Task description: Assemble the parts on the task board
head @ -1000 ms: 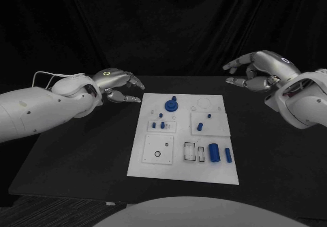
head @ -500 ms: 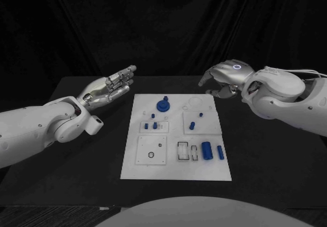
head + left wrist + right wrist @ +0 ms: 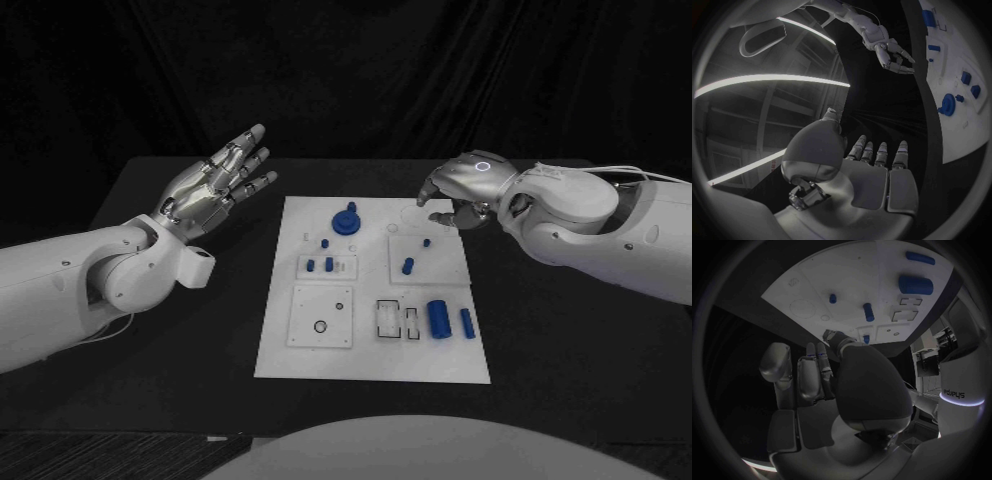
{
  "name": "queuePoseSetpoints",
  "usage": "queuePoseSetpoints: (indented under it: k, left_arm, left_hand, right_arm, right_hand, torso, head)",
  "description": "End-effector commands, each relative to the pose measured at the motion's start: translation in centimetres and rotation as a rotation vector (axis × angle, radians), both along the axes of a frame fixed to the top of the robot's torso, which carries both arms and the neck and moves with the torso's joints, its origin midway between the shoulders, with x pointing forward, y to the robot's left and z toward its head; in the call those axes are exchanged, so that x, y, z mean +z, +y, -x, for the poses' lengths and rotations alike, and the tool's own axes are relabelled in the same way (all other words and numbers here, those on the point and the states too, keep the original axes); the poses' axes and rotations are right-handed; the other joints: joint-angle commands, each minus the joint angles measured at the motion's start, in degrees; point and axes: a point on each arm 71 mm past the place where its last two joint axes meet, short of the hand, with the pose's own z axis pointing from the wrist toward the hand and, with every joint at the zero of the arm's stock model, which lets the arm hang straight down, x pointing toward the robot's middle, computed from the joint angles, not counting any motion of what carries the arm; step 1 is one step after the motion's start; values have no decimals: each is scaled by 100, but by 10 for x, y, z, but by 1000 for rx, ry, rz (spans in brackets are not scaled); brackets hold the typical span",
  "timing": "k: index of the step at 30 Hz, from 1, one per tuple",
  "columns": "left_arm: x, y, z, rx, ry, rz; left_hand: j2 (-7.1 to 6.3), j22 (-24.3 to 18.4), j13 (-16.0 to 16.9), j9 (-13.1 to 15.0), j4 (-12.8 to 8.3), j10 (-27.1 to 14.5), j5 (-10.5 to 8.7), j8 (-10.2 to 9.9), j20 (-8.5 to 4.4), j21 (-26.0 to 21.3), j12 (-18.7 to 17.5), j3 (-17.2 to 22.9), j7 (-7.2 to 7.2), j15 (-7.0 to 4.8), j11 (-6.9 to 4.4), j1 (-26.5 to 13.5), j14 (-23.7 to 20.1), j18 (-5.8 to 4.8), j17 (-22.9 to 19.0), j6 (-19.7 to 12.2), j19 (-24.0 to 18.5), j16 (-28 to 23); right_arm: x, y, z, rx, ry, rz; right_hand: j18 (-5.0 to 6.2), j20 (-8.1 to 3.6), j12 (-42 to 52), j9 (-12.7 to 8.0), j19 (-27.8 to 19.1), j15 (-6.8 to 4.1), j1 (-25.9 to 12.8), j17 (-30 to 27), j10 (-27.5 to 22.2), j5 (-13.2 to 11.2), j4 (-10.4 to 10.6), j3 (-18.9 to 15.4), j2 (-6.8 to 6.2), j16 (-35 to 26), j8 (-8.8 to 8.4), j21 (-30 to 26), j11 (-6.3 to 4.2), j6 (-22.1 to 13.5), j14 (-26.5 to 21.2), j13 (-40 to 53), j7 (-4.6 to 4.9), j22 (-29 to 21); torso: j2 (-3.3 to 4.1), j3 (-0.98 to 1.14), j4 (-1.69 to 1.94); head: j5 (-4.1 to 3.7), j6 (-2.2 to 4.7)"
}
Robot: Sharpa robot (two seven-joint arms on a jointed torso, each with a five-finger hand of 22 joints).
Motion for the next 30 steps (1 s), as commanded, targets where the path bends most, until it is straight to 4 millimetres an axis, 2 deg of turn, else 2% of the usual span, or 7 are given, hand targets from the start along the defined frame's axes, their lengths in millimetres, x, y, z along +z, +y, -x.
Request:
queuePoseSetpoints:
  k: [1,5,9,12,16,22,30]
  left_arm:
    - [10,2,2,9,-85,144]
    - [10,2,3,3,-80,148]
    - [9,2,3,-4,-73,149]
    - [8,2,3,-8,-69,150]
    - [6,1,3,-12,-63,150]
    - [5,2,3,-9,-59,147]
    - [4,1,3,-11,-52,143]
  left_hand:
    - [78,-5,-5,-4,-5,-1,102,-14,-36,-19,-19,-69,47,95,128,104,-9,38,-5,6,-5,-20]
    - [144,-5,-5,-1,-6,-1,234,-10,20,-19,-19,-132,62,174,217,232,-9,42,-5,33,-5,-20]
    - [266,69,-5,3,-8,-1,562,-6,94,-10,-19,-193,97,232,265,430,-9,47,-5,74,-7,-20]
    - [311,112,-5,3,-6,-1,650,-6,107,-4,-19,-219,85,249,302,468,-9,50,-5,78,-6,-20]
    - [287,88,-5,1,-37,-1,697,-8,78,-7,-19,-258,64,247,367,607,-9,48,-5,67,-4,-20]
    - [248,-5,-5,0,-61,-1,734,-8,-170,-19,-19,-302,58,212,403,894,-9,48,-5,53,-5,-20]
    - [270,-4,-5,0,-63,-1,776,-9,-251,-19,-19,-310,70,220,421,953,-9,50,-5,47,-5,-20]
  right_arm:
    - [-7,1,1,15,21,45]
    - [-11,1,1,17,36,54]
    - [-15,1,2,17,48,60]
    - [-18,1,2,14,59,68]
    - [-26,0,1,10,80,80]
    - [-35,-1,1,7,102,90]
    - [-43,0,1,9,111,89]
  right_hand:
    - [-38,-13,-39,2,42,-10,-36,0,110,-51,-22,18,-52,14,-38,-24,-21,15,102,-59,-60,568]
    - [-39,-27,-95,18,56,-24,-180,16,242,-500,-21,-28,-75,24,-89,-43,-39,-2,113,-159,-88,588]
    - [-40,-35,-56,37,70,-36,-299,54,382,-710,24,-105,-81,52,-97,-43,-70,15,128,-162,-138,601]
    - [-47,-50,-37,56,93,-52,-367,98,447,-877,52,-182,-80,85,-100,-15,-85,31,145,-157,-164,620]
    - [-47,-54,-42,61,97,-55,-361,100,447,-859,43,-203,-79,88,-111,-21,-84,18,148,-158,-211,623]
    - [-47,-59,-91,93,106,-51,-222,96,444,-422,-73,-137,-36,82,-141,-57,-66,6,146,-183,-273,639]
    - [-46,-59,-97,115,107,-52,-220,98,459,-378,-87,-113,-22,82,-122,-67,-72,49,146,-187,-240,643]
  torso:
    - [5,-7,-1]
    - [0,-9,-2]
    - [1,-11,-4]
    - [-3,-10,-3]
    - [-10,-9,-6]
    - [-6,-10,-3]
    - [0,-18,-1]
  head:
    - [37,-1]
    - [38,-1]
    - [33,-1]
    - [21,-1]
    - [15,-1]
    - [23,-1]
    - [37,-1]
